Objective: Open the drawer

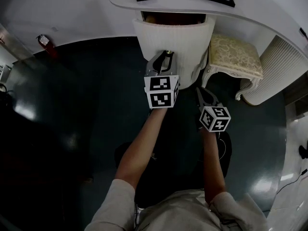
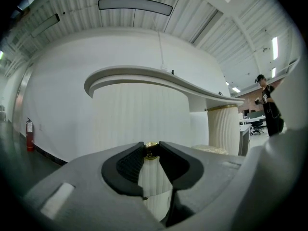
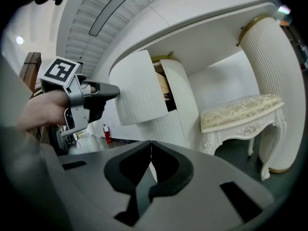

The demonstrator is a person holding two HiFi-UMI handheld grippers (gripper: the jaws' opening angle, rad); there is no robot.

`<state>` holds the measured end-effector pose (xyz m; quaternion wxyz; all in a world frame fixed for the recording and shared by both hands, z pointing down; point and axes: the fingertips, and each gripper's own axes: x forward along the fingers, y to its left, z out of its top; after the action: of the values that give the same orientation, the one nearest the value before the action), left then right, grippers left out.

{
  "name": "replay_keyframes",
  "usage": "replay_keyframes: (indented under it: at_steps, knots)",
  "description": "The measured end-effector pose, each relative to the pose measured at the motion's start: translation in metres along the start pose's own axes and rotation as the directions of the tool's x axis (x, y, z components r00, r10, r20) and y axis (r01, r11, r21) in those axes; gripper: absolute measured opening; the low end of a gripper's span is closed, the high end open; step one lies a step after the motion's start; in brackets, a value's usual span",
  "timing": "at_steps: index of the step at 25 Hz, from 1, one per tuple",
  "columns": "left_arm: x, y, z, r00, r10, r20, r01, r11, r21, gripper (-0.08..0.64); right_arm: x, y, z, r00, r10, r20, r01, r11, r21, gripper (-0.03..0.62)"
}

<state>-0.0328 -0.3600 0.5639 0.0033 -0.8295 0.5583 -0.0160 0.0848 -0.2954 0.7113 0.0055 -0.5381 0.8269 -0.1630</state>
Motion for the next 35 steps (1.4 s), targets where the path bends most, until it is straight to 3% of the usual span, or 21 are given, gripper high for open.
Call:
replay_keyframes:
  at_steps: [4, 7, 11, 18, 22, 27, 35]
  knots:
    - [-0.005, -0.002, -0.001, 1.000, -0.016, 0.009, 0.016, 0.999, 0.034, 0.106, -0.019, -0.007, -0.001, 0.997, -0.075, 0.000, 0.075, 0.996, -0.040, 0.017]
    - [-0.014, -0.005, -0.002, 0.999, -0.020, 0.028, 0.020, 1.000, -0.001, 0.106, -0.029, 0.001, 0.007, 0.998, -0.056, -0.003, 0.055, 0.995, -0.088, 0.017]
    - [-0.016, -0.003, 0.000, 0.999, -0.036, 0.034, 0.036, 0.999, -0.018, 0.106, -0.039, 0.010, 0.018, 0.995, -0.088, 0.051, 0.094, 0.987, -0.128, 0.017]
    - [-0.024, -0.004, -0.003, 0.998, -0.036, 0.049, 0.036, 0.999, -0.003, 0.106, -0.036, 0.042, 0.025, 0.993, -0.024, 0.119, 0.041, 0.989, -0.141, 0.015]
    - [-0.031, -0.007, -0.003, 0.998, -0.044, 0.054, 0.044, 0.999, 0.010, 0.106, -0.034, 0.054, 0.025, 0.994, 0.000, 0.113, 0.015, 0.991, -0.133, 0.015]
    - [-0.039, -0.009, -0.004, 0.997, -0.043, 0.059, 0.041, 0.999, 0.031, 0.106, -0.033, 0.063, 0.026, 0.995, -0.007, 0.099, 0.025, 0.984, -0.178, 0.015]
    - [-0.048, -0.009, -0.003, 0.998, -0.037, 0.056, 0.035, 0.999, 0.041, 0.106, -0.030, 0.070, 0.030, 0.993, 0.002, 0.119, 0.019, 0.984, -0.178, 0.017]
